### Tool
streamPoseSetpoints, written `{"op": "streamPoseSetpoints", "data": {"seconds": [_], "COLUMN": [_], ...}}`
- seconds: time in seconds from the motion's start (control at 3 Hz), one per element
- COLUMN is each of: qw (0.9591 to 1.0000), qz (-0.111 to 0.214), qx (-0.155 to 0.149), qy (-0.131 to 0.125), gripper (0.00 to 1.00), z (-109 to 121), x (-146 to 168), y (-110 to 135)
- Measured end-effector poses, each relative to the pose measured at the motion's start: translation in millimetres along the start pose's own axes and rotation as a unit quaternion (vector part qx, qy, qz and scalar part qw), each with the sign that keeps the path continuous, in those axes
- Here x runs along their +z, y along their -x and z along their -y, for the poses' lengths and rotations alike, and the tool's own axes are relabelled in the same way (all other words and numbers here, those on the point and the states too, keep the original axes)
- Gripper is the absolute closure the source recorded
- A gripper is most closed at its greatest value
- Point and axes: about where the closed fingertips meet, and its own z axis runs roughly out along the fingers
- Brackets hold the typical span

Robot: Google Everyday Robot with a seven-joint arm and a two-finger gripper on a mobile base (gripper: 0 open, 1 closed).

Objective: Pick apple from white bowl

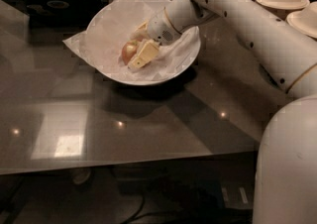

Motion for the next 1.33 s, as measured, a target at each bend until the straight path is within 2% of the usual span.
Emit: {"op": "streamPoseSetpoints", "data": {"seconds": [0.33,1.33], "qw": [1.0000,0.9999], "qz": [0.002,0.007], "qx": [0.003,0.008], "qy": [0.003,0.006], "gripper": [0.36,0.99], "z": [-1.1,-3.0], "x": [3.7,7.6], "y": [-1.5,-3.9]}}
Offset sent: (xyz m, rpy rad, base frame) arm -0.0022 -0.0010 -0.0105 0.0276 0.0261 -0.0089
